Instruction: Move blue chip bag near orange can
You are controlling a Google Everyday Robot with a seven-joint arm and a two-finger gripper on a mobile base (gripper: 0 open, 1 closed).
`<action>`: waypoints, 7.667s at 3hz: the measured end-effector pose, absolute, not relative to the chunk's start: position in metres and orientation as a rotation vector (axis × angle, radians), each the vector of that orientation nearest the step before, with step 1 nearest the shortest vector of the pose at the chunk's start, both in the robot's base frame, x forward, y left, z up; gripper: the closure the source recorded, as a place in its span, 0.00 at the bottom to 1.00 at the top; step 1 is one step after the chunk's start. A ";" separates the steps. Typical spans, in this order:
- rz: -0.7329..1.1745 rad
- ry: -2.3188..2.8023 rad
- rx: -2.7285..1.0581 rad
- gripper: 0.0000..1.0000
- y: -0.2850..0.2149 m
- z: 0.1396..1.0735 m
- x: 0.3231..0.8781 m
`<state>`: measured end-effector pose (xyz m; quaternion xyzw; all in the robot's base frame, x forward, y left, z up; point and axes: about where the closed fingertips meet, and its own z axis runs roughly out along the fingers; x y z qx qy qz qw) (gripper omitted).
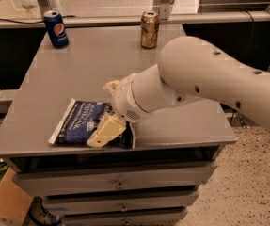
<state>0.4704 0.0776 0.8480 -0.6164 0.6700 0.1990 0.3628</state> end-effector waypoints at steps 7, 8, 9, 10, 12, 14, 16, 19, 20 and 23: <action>0.305 1.805 -1.421 1.00 0.005 0.918 0.464; 0.222 1.818 -1.391 1.00 -0.014 0.918 0.470; 0.125 1.799 -1.354 1.00 -0.041 0.914 0.504; 0.079 1.771 -1.301 1.00 -0.066 0.903 0.553; 0.062 1.777 -1.270 1.00 -0.104 0.866 0.648; 0.045 1.786 -1.276 1.00 -0.116 0.860 0.675; -0.038 1.740 -1.247 1.00 -0.159 0.882 0.748; -0.014 1.702 -1.271 1.00 -0.170 0.884 0.771; 0.010 1.711 -1.316 1.00 -0.155 0.868 0.770; 0.048 1.737 -1.349 0.36 -0.139 0.850 0.763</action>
Offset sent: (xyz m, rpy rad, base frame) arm -0.0270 -0.0445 0.0139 -0.0227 -0.0325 -0.0392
